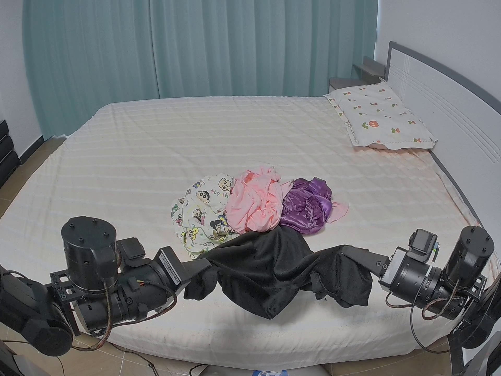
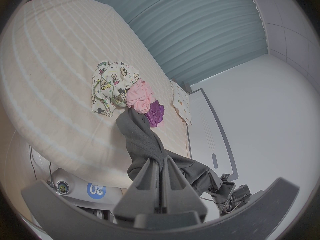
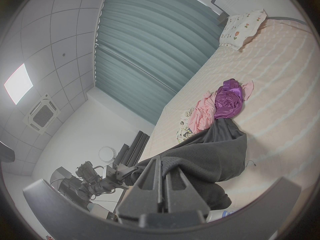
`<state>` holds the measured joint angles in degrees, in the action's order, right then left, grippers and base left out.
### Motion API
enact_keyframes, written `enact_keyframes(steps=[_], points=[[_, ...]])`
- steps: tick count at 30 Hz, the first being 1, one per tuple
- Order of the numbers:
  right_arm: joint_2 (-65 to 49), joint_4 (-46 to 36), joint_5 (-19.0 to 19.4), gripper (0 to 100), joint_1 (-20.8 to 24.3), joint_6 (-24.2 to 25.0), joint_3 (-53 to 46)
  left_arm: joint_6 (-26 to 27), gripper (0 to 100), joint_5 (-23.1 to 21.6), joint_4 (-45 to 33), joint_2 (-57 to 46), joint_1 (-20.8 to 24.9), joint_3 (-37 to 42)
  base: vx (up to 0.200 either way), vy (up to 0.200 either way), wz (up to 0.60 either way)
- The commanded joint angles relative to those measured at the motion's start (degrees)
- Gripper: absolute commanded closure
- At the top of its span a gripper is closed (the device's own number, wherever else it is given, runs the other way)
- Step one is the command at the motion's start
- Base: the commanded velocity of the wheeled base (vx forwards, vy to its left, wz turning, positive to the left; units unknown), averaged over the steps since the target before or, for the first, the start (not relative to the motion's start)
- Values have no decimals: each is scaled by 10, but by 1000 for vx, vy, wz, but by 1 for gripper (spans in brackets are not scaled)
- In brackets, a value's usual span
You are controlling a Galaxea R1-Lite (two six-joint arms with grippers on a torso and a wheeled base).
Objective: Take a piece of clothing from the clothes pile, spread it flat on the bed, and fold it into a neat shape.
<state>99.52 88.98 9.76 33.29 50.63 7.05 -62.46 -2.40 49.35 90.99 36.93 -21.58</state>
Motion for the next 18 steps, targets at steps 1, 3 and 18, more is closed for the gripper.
enact_keyframes(steps=[1,3,18], points=[[-4,8,-7,100,2,-1,2,0,100,-1,0,-18,-1,4,0,200,0],[-5,8,-12,100,3,-2,2,0,100,-1,-1,-22,-1,5,0,200,0],[-24,8,-17,100,4,-18,3,2,100,-1,-52,-51,3,0,0,200,0]])
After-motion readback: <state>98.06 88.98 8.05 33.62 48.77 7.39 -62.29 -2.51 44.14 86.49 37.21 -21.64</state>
